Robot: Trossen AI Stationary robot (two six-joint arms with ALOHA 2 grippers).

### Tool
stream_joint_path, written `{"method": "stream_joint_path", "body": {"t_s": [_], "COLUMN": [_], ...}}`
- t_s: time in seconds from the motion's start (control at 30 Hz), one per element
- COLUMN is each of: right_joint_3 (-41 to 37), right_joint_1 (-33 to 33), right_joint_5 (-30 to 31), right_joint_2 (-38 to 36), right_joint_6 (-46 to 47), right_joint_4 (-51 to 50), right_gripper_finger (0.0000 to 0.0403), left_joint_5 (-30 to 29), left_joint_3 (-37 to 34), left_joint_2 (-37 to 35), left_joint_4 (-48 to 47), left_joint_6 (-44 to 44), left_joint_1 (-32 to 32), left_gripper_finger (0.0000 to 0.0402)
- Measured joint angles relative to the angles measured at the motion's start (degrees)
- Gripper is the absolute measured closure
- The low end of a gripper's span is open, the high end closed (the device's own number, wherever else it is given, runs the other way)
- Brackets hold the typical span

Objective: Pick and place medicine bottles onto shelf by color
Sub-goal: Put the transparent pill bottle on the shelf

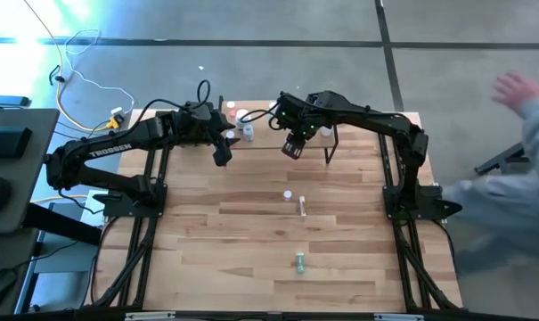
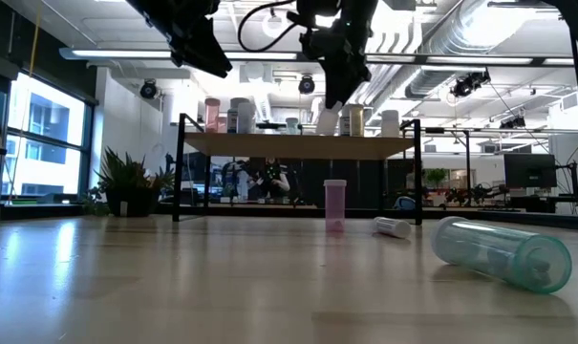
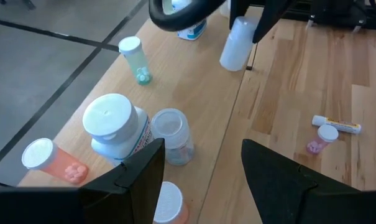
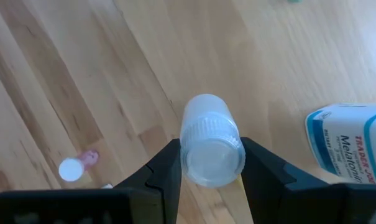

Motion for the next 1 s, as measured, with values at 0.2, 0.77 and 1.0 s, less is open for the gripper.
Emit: {"method": "stream_joint_path", "body": {"t_s": [0.2, 0.77, 1.0], "right_joint_3": [0.0, 0.0, 0.0], "right_joint_1": [0.0, -0.1, -0.1], "right_joint_5": [0.1, 3.2, 6.6], "right_joint_2": [0.0, 0.0, 0.0], "right_joint_6": [0.7, 1.5, 1.4], "right_joint_4": [-0.2, 1.7, 2.8], "right_gripper_finger": [0.0281, 0.0228, 0.0224], "left_joint_5": [0.0, 0.0, 0.1], "left_joint_3": [0.0, 0.0, 0.0], "left_joint_2": [0.0, 0.0, 0.0], "left_joint_4": [0.0, -0.1, -0.1], "left_joint_6": [0.0, 0.0, 0.0], "left_joint_1": [0.0, 0.0, 0.0], "left_gripper_finger": [0.0197, 0.0197, 0.0197]}}
